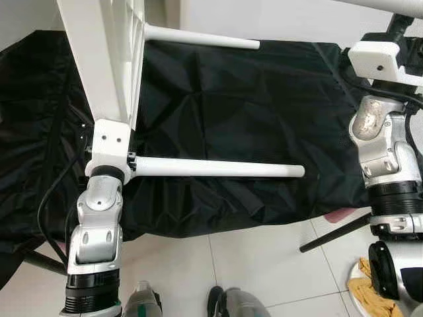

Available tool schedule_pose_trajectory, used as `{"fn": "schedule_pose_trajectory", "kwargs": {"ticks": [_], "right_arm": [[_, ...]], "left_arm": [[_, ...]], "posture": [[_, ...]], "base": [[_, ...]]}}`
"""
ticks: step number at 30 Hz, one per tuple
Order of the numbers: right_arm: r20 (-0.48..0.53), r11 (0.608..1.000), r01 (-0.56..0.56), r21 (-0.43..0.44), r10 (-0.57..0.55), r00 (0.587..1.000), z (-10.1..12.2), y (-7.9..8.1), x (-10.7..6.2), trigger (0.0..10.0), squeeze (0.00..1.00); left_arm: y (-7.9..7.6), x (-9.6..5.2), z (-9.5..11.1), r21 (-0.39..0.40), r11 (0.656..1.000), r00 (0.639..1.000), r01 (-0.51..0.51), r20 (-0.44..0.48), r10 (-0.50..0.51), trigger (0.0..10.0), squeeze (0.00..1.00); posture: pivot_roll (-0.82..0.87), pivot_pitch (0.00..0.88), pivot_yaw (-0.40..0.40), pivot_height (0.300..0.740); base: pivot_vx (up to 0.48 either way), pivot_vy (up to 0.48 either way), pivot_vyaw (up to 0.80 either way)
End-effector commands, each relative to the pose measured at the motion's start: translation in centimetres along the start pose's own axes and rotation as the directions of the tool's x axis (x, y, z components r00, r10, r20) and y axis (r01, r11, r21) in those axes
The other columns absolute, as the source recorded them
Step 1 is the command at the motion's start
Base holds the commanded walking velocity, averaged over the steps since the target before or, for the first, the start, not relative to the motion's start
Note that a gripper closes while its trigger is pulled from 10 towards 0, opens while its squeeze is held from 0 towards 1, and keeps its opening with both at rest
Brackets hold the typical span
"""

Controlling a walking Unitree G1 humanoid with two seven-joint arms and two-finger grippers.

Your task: Building children table

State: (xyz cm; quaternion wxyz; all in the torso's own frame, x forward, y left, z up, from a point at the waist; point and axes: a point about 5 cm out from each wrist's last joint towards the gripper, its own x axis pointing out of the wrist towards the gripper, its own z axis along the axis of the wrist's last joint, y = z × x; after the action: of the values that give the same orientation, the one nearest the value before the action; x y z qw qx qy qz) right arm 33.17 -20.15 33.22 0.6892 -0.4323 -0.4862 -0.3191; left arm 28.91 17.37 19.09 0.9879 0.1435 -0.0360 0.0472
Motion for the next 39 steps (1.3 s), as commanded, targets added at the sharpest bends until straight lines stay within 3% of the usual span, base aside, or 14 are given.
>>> {"fn": "schedule_pose_trajectory", "kwargs": {"ticks": [1, 2, 4, 5, 9, 10, 12, 16, 17, 25, 29, 34, 35, 39], "right_arm": [[0.034, 0.997, -0.061, 0.04, 0.06, 0.998, 0.7, 0.8, 0.0, 0.0, 0.0], [0.008, 0.996, -0.074, 0.042, 0.073, 0.997, 0.3, 0.9, 0.1, 6.7, 0.0], [-0.006, 0.996, -0.075, 0.042, 0.076, 0.997, 0.1, 0.9, 0.2, 6.7, 0.0], [-0.014, 0.996, -0.075, 0.046, 0.075, 0.997, 0.0, 0.8, 0.2, 10.0, 0.0], [-0.039, 0.996, -0.071, 0.057, 0.073, 0.997, -0.3, 0.7, 0.3, 10.0, 0.0], [-0.036, 0.996, -0.058, 0.063, 0.061, 0.998, -0.3, 0.3, 0.6, 8.9, 0.0], [-0.032, 0.997, -0.046, 0.066, 0.048, 0.998, -0.3, -0.1, 0.9, 8.2, 0.0], [-0.025, 0.998, -0.024, 0.066, 0.025, 0.999, -0.3, -0.6, 1.2, 8.8, 0.0], [-0.026, 0.998, -0.013, 0.064, 0.015, 1.0, -0.4, -0.9, 1.3, 10.0, 0.0], [-0.074, 0.997, 0.01, 0.078, -0.004, 0.997, -0.8, -2.0, 1.1, 10.0, 0.0], [-0.117, 0.993, 0.031, 0.112, -0.018, 0.993, -1.2, -2.9, 1.1, 10.0, 0.0], [-0.134, 0.99, 0.066, 0.127, -0.049, 0.99, -1.4, -3.7, 1.6, 10.0, 0.0], [-0.139, 0.984, 0.11, 0.141, -0.09, 0.986, -1.4, -4.8, 2.2, 10.0, 0.0], [-0.134, 0.982, 0.129, 0.139, -0.11, 0.985, -1.4, -5.3, 2.3, 10.0, 0.0]], "left_arm": [[0.9, 0.0, 0.3, 0.04, 0.992, 0.993, -0.122, -0.001, 0.122, 10.0, 0.0], [1.5, 0.4, 0.9, 0.036, 0.99, 0.99, -0.14, 0.022, 0.139, 10.0, 0.0], [1.8, 0.6, 1.1, 0.035, 0.988, 0.989, -0.147, 0.034, 0.146, 10.0, 0.0], [2.1, 0.7, 1.5, 0.033, 0.988, 0.987, -0.153, 0.049, 0.152, 10.0, 0.0], [3.0, 1.1, 2.7, 0.024, 0.986, 0.982, -0.164, 0.094, 0.161, 10.0, 0.0], [3.5, 1.1, 3.6, -0.001, 0.989, 0.98, -0.145, 0.14, 0.144, 10.0, 0.0], [3.9, 1.2, 4.1, -0.016, 0.992, 0.978, -0.128, 0.164, 0.129, 10.0, 0.0], [4.0, 1.1, 4.8, -0.023, 0.995, 0.975, -0.093, 0.2, 0.096, 10.0, 0.0], [3.9, 1.1, 4.6, -0.038, 0.996, 0.98, -0.076, 0.182, 0.081, 10.0, 0.0], [5.1, 1.0, 5.3, -0.074, 0.995, 0.974, -0.069, 0.213, 0.084, 10.0, 0.0], [8.1, 1.4, 6.3, -0.028, 0.992, 0.961, -0.123, 0.248, 0.126, 10.0, 0.0], [9.9, 1.8, 7.5, 0.005, 0.988, 0.949, -0.154, 0.278, 0.147, 10.0, 0.0], [12.1, 2.0, 9.7, 0.033, 0.98, 0.928, -0.195, 0.331, 0.174, 10.0, 0.0], [13.4, 1.9, 11.3, 0.045, 0.975, 0.909, -0.217, 0.374, 0.185, 10.0, 0.0]], "posture": [[0.15, 0.12, -0.086, 0.74], [0.15, 0.122, -0.091, 0.74], [0.15, 0.122, -0.091, 0.74], [0.15, 0.122, -0.093, 0.74], [0.14, 0.121, -0.089, 0.74], [0.14, 0.12, -0.083, 0.74], [0.14, 0.119, -0.077, 0.74], [0.13, 0.121, -0.068, 0.74], [0.13, 0.122, -0.066, 0.74], [0.12, 0.127, -0.056, 0.74], [0.13, 0.127, -0.051, 0.74], [0.13, 0.123, -0.044, 0.74], [0.13, 0.119, -0.039, 0.74], [0.13, 0.115, -0.037, 0.74]], "base": [[0.0, 0.0, 0.0], [0.0, 0.0, 0.0], [0.0, 0.0, 0.0], [0.0, 0.0, 0.0], [0.0, 0.0, 0.0], [0.0, 0.0, 0.0], [0.0, 0.0, 0.0], [0.0, 0.0, 0.0], [0.0, 0.0, 0.0], [0.0, 0.0, 0.0], [0.0, 0.0, 0.0], [0.0, 0.0, 0.0], [0.0, 0.0, 0.0], [0.0, 0.0, 0.0]]}}
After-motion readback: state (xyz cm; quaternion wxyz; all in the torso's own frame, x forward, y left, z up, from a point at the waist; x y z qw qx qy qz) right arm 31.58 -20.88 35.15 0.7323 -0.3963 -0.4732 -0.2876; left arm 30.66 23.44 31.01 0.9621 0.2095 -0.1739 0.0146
